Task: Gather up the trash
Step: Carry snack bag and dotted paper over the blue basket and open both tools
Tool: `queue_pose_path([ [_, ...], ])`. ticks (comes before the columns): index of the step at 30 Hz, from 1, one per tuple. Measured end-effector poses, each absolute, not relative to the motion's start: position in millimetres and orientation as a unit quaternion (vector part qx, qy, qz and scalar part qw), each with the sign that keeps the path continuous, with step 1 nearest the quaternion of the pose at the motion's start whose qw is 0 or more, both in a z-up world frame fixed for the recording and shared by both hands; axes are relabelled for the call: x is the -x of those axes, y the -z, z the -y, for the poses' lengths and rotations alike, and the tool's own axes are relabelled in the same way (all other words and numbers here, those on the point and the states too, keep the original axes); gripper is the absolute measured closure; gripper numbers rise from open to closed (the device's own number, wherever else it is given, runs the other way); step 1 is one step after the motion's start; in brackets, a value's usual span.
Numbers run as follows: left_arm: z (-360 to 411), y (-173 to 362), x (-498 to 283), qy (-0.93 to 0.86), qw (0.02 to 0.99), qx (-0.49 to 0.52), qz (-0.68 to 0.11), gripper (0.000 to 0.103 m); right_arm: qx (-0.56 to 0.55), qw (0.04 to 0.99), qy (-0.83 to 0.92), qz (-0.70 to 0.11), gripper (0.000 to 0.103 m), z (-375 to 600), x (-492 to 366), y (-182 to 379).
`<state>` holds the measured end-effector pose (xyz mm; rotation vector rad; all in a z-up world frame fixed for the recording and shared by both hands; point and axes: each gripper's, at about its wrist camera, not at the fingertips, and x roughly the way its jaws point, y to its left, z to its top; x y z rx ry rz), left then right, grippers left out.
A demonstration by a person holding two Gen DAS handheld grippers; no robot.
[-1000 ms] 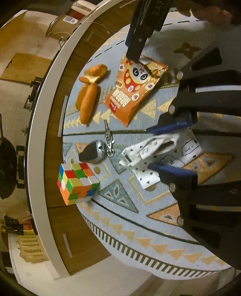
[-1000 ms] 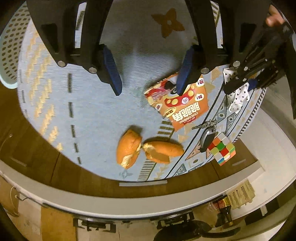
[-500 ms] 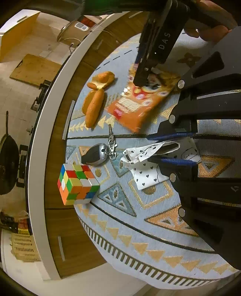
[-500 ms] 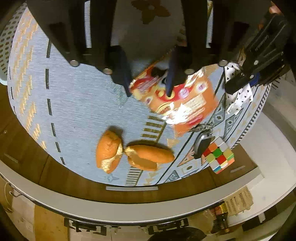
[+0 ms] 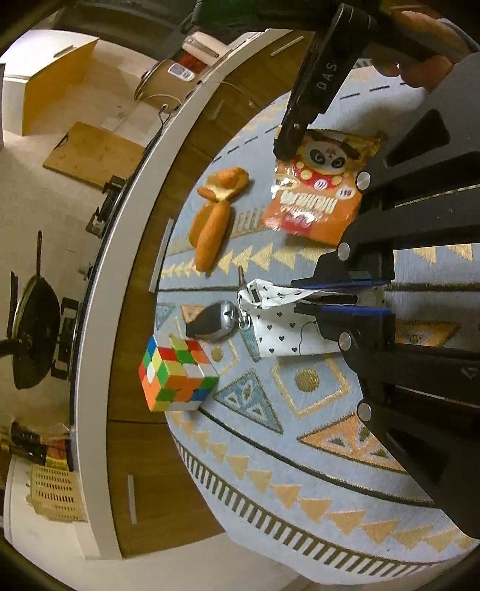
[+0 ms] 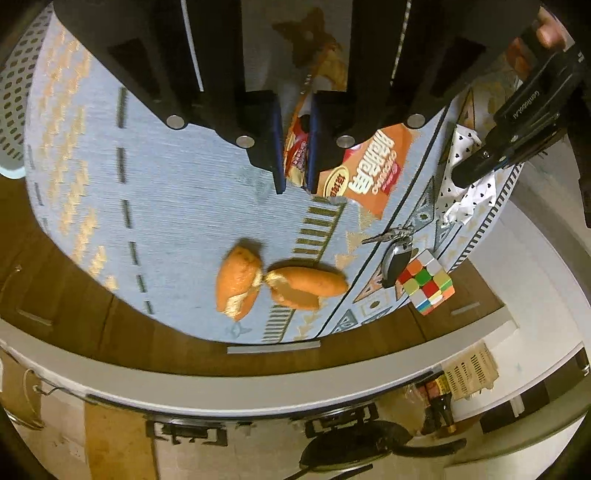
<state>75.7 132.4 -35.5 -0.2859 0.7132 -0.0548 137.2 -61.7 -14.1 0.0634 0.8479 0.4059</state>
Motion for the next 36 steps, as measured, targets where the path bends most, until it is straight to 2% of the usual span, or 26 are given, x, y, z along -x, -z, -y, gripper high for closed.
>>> queue_pose_path([
  [22, -22, -37, -52, 0.129, 0.95, 0.05, -0.279, 0.1, -0.093, 0.947, -0.114, -0.284, 0.095, 187, -79, -76],
  [36, 98, -63, -63, 0.239, 0.935, -0.014, -0.26, 0.1, -0.108, 0.965, -0.004, -0.241, 0.095, 304, -33, -95],
])
